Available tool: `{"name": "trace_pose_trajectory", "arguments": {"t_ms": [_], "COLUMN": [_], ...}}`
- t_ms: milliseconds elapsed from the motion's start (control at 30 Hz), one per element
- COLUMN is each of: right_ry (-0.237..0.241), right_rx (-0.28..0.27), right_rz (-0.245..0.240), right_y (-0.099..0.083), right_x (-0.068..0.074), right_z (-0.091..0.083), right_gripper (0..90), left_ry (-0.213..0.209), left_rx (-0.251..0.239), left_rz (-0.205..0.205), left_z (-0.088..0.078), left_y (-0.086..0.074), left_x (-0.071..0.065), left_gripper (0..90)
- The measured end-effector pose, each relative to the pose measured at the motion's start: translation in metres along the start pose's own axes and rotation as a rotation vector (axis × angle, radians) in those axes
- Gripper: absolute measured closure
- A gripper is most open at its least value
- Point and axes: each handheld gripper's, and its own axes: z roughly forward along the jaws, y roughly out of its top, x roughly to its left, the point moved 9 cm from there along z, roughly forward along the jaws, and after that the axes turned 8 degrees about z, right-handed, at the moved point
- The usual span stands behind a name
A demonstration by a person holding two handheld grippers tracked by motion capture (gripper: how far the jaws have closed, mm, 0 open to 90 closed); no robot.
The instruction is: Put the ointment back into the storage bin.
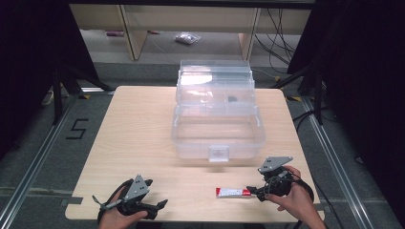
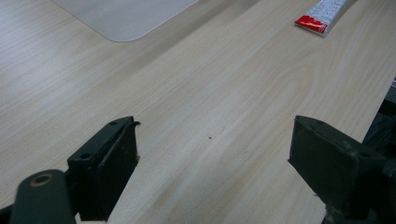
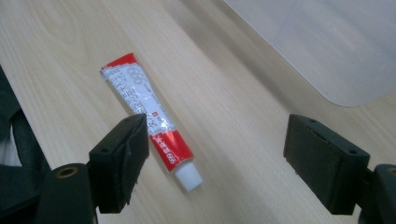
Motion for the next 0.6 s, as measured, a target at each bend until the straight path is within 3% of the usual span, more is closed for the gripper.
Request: {"name": "trace_pose_trajectory", "arguments": {"t_ms": [100, 167, 200, 267, 433, 500, 600], "right_ry": [0.005, 0.005, 0.006, -0.008, 0.014, 0.003, 0.013], "right_rx": [0.017, 0.014, 0.036, 0.027, 0.053, 0.075, 0.084], "right_rz": [-0.017, -0.009, 0.018, -0.009, -0.011, -0.025, -0.051], "right_y": [0.002, 0.003, 0.002, 0.004, 0.006, 0.006, 0.008], "right_x": [0.002, 0.003, 0.005, 0.003, 0.009, 0.008, 0.010], "right_z": [0.001, 0.002, 0.001, 0.004, 0.006, 0.006, 0.009], "right_gripper": [23.4, 23.6, 23.6, 23.7, 24.1, 24.2, 25.0], "left_ry": [0.003, 0.001, 0.001, 0.000, -0.002, 0.003, 0.006], "left_rx": [-0.003, 0.009, 0.010, -0.001, -0.001, -0.019, 0.005], "left_rz": [0.002, 0.001, 0.009, 0.001, -0.001, -0.012, 0.001], "left_z": [0.001, 0.000, -0.001, 0.000, 0.000, 0.001, -0.001], "left_y": [0.000, -0.001, -0.001, 0.000, 0.000, 0.001, 0.000], "left_x": [0.001, 0.000, 0.001, 0.000, 0.000, 0.000, 0.001], "left_gripper": [14.9, 15.0, 15.0, 14.9, 15.0, 15.0, 14.9]}}
